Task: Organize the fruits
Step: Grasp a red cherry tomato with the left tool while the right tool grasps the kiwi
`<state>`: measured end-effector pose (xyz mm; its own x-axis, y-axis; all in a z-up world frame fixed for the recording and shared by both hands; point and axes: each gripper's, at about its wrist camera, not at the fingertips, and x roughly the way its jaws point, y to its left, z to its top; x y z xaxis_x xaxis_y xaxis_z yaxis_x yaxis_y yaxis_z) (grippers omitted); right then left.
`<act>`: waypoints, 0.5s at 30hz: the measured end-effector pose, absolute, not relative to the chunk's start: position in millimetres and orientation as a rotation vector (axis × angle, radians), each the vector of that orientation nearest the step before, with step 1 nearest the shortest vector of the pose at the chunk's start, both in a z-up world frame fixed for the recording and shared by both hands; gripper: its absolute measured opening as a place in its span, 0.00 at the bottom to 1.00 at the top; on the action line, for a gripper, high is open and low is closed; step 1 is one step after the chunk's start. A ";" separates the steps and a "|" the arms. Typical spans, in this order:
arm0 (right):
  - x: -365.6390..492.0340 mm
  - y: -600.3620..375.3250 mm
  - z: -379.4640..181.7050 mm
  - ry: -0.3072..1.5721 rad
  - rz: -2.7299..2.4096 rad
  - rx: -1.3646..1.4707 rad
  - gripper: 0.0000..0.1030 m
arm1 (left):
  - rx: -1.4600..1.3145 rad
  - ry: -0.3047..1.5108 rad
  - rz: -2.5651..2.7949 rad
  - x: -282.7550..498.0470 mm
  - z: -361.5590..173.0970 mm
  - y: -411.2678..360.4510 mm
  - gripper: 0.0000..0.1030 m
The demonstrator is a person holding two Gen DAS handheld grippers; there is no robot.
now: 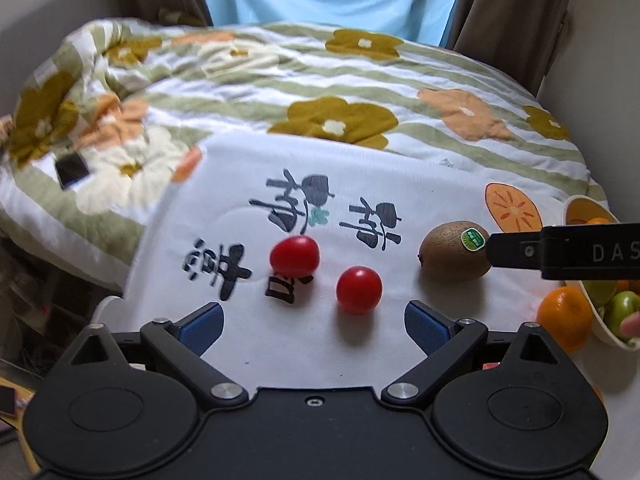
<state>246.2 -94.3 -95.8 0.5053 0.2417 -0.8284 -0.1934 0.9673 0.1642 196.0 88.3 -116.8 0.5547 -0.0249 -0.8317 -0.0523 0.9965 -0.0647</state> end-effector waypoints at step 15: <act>270.6 -87.1 -114.5 1.052 0.226 0.107 1.00 | -0.146 1.039 -0.104 228.4 -140.3 83.9 0.52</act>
